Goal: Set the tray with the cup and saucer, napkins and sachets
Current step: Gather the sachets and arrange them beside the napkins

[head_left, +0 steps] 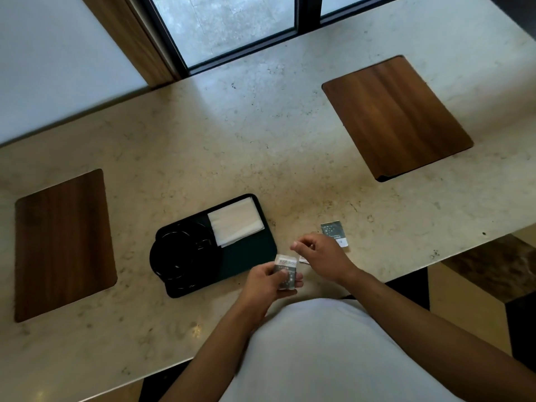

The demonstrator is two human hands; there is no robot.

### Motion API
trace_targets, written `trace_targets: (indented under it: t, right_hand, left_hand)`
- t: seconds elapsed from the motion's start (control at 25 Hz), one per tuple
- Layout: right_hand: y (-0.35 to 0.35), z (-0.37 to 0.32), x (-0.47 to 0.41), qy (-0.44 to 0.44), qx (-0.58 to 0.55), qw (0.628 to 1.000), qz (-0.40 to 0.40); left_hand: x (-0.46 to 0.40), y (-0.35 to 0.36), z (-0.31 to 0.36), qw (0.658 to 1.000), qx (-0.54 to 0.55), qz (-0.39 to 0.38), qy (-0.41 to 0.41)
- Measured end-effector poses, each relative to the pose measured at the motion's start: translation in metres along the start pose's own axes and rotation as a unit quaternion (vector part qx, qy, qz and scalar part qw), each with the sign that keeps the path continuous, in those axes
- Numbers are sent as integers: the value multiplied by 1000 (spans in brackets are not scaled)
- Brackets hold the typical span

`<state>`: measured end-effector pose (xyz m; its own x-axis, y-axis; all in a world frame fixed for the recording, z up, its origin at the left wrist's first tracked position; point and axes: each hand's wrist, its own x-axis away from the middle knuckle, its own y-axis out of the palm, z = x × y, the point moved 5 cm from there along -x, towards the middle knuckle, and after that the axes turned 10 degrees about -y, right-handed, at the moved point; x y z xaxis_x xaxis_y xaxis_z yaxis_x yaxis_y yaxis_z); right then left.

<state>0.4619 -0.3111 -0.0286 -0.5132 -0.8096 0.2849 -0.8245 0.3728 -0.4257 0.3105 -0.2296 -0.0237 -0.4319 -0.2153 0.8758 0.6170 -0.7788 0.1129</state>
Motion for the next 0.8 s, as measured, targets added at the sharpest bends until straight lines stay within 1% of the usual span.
trace_targets:
  t: [0.04,0.12,0.24,0.36,0.48,0.6,0.8]
  right_hand:
    - [-3,4,0,6,55,998,20]
    - [-7,12,1,18,143,989,27]
    - [-3,17,3,4,208,978,-21]
    - [6,23,6,8,234,971,-47]
    - [9,23,5,14,234,972,-31]
    - [8,24,0,41,248,967,-35]
    - [6,20,-2,64,278,958,-26]
  left_hand:
    - [2,-2,-6,1000,13,11,-12]
    - [5,-8,-12,999,34,28,-25]
    - [7,-24,-14,998,38,51,-19]
    - [9,-33,-21,994,66,79,-32]
    - [10,-41,-25,991,98,88,-39]
    - [13,-53,-22,988,121,94,-34]
    - [19,-65,-20,987,129,87,-28]
